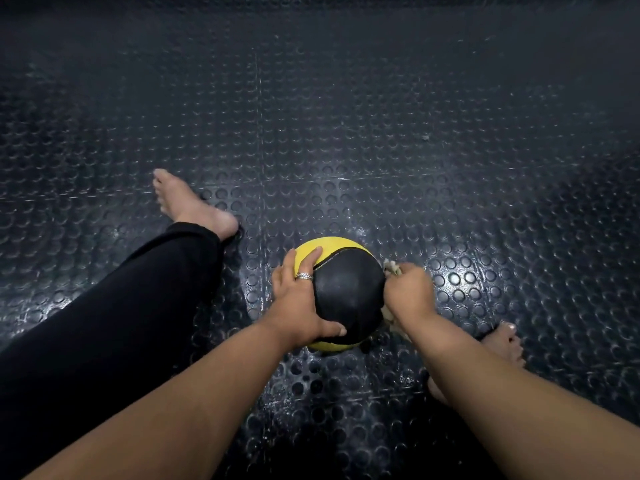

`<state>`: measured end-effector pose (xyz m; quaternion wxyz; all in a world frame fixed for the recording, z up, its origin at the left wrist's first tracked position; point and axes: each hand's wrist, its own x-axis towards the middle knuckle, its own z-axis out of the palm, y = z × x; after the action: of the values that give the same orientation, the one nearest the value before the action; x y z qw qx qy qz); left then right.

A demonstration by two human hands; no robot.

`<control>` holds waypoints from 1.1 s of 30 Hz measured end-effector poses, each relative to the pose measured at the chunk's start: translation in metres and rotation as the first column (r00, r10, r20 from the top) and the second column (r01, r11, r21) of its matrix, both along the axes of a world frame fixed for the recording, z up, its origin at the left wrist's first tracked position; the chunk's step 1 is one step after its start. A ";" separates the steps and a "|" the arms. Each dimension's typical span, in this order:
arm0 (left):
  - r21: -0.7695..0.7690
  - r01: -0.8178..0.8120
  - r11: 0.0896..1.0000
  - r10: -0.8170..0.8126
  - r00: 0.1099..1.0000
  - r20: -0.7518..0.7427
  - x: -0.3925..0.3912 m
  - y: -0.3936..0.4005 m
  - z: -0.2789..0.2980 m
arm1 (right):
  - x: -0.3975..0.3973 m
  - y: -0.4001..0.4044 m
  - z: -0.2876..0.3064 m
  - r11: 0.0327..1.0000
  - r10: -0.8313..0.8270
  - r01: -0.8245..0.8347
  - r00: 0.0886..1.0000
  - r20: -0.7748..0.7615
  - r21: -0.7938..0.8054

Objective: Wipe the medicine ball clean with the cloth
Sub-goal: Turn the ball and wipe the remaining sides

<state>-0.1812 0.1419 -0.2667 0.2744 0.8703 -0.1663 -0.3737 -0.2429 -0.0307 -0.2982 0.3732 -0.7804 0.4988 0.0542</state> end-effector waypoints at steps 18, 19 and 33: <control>0.089 0.046 0.995 -0.042 0.998 -0.042 0.007 -0.033 0.009 | 0.017 0.049 0.036 0.849 0.450 -0.317 0.853 0.264 -0.423; 0.068 0.034 0.997 -0.031 0.999 -0.043 0.008 -0.035 0.009 | 0.018 0.044 0.034 0.852 0.418 -0.271 0.867 0.272 -0.447; 0.035 0.000 0.999 0.005 0.988 -0.152 0.061 0.018 -0.005 | -0.021 -0.029 -0.007 0.823 -0.372 0.360 0.926 -0.062 0.440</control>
<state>-0.1205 0.1602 -0.2717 0.2712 0.8443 -0.1373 -0.4414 -0.2634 -0.0601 -0.3054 0.5510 -0.5650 0.6085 0.0835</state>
